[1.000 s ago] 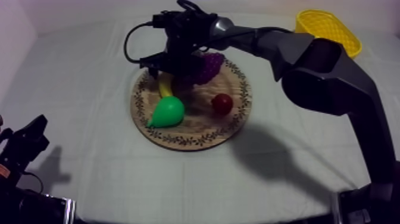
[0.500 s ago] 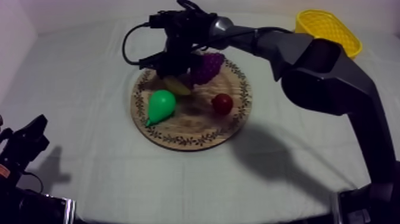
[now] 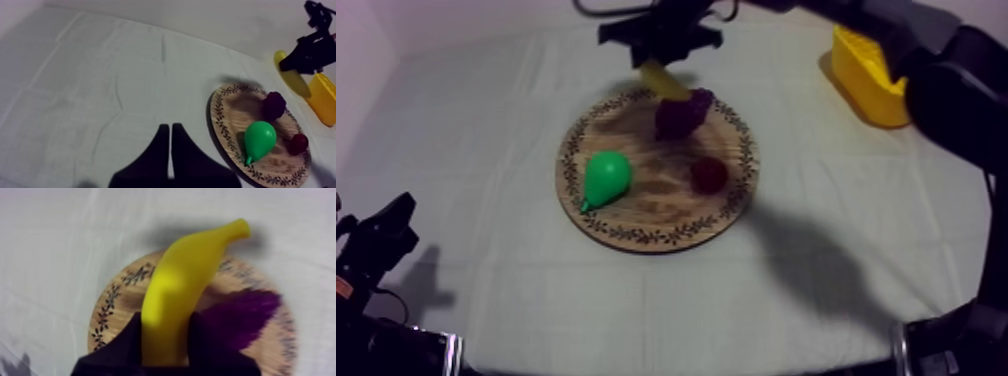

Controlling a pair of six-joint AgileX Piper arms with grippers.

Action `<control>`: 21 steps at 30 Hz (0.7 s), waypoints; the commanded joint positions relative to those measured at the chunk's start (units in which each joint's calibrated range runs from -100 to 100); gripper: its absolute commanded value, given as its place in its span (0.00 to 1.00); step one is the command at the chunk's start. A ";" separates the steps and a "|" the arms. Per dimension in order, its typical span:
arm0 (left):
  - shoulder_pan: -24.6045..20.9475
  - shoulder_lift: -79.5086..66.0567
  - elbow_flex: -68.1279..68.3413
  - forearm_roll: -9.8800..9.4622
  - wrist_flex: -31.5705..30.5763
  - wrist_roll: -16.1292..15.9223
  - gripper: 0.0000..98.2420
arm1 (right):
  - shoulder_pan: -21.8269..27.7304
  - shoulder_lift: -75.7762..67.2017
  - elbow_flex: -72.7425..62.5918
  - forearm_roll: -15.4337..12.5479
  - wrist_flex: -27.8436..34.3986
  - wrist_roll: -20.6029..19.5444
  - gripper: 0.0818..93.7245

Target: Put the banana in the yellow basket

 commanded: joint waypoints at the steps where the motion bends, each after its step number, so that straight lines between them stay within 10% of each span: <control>1: 0.01 0.00 0.03 0.00 -0.01 0.01 0.00 | 1.77 -6.10 4.16 0.16 -0.77 0.48 0.03; 21: 0.01 0.00 0.03 0.00 -0.01 0.00 0.00 | 21.15 -21.40 23.85 2.34 -13.10 4.26 0.04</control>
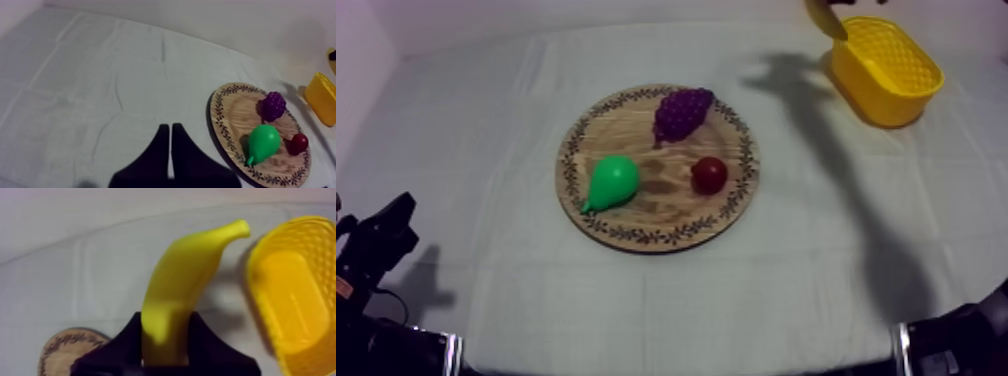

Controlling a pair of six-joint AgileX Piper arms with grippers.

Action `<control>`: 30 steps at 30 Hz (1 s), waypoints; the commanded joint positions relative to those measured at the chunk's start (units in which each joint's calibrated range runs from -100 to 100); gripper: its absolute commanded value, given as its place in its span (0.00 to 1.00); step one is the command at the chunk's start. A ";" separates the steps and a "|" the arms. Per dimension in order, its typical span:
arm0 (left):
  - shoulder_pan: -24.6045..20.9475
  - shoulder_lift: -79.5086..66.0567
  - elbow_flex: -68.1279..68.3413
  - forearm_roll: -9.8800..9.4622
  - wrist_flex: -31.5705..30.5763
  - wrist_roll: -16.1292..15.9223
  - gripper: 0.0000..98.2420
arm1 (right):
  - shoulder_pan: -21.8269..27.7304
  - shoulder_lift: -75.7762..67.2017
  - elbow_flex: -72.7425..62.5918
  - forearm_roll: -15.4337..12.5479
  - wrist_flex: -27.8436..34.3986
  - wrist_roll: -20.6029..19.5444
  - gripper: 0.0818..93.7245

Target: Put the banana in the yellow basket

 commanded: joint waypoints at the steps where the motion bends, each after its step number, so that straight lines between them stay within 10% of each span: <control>1: 0.01 0.00 0.03 0.00 -0.01 0.00 0.00 | 3.01 0.55 0.14 0.40 -1.25 -0.10 0.04; 14: 0.01 0.00 0.03 0.00 -0.01 0.01 0.00 | 8.62 7.22 -3.58 2.17 -4.48 -0.54 0.07; 23: 0.01 0.00 0.03 0.00 -0.01 0.00 0.00 | 10.22 9.86 -4.53 3.76 -6.13 -2.76 0.46; 30: 0.01 0.00 0.03 0.00 -0.01 -0.02 0.00 | 11.00 6.36 0.72 3.69 -8.69 -2.22 0.52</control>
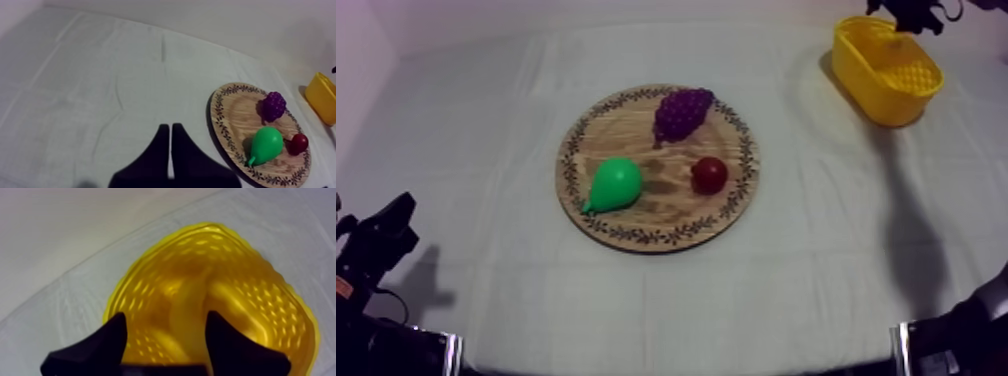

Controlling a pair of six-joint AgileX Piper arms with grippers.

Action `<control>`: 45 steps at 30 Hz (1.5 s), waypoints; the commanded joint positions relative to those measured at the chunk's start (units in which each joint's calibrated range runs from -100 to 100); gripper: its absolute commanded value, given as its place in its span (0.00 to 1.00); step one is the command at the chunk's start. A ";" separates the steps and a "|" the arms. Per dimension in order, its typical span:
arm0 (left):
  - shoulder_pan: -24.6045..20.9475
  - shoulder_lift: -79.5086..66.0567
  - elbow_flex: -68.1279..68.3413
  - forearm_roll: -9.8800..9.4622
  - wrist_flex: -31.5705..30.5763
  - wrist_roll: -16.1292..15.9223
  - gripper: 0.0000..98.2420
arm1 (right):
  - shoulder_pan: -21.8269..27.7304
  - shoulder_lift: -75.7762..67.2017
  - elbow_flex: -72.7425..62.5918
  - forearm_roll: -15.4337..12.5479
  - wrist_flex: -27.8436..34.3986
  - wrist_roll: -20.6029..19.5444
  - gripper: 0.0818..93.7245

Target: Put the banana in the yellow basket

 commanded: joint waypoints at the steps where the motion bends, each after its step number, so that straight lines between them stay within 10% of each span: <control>1: 0.01 0.00 0.03 0.00 0.03 0.00 0.00 | 0.02 -2.21 2.67 -0.45 -0.44 0.52 0.52; 27: 0.01 0.00 0.03 0.00 0.03 0.01 0.00 | 0.78 -58.00 54.94 -13.08 -8.27 17.22 0.20; 45: 0.01 0.00 0.03 0.00 0.03 0.00 0.00 | 2.29 -93.18 88.80 -16.09 -10.27 23.98 0.00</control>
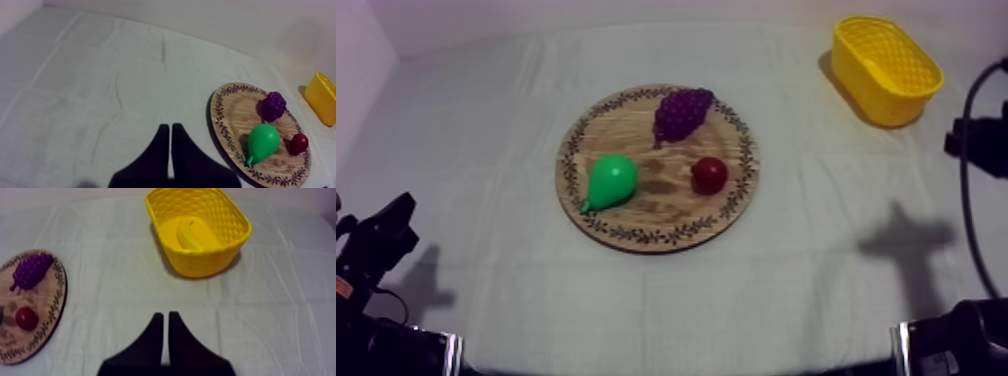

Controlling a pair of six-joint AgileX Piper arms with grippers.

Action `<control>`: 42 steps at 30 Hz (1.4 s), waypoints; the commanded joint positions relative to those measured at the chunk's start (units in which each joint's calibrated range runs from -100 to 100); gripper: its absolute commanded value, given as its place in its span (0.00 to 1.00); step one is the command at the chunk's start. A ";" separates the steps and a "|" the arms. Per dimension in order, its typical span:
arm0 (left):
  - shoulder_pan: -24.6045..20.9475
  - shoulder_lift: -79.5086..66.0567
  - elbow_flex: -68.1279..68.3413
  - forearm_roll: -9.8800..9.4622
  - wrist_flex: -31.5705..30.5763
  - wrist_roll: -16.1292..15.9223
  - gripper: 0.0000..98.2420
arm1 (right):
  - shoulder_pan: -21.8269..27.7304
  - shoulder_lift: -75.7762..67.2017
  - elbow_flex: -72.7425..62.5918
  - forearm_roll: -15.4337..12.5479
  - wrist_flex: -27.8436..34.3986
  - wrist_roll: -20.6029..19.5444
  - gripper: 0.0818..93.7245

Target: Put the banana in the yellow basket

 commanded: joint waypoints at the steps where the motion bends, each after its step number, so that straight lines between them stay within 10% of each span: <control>1: 0.01 0.00 0.03 0.00 -0.06 0.00 0.00 | -0.05 -7.74 7.81 0.08 0.09 0.61 0.00; 13: 0.01 0.00 0.03 0.00 -0.06 0.01 0.00 | 0.35 -21.79 19.91 -0.02 2.83 1.81 0.00; 27: 0.01 0.00 0.03 0.00 -0.06 0.01 0.00 | -0.57 -32.94 23.66 5.91 4.32 -7.11 0.01; 42: 0.01 0.00 0.03 0.00 -0.06 0.00 0.00 | 0.50 -34.96 24.47 6.45 2.09 2.05 0.00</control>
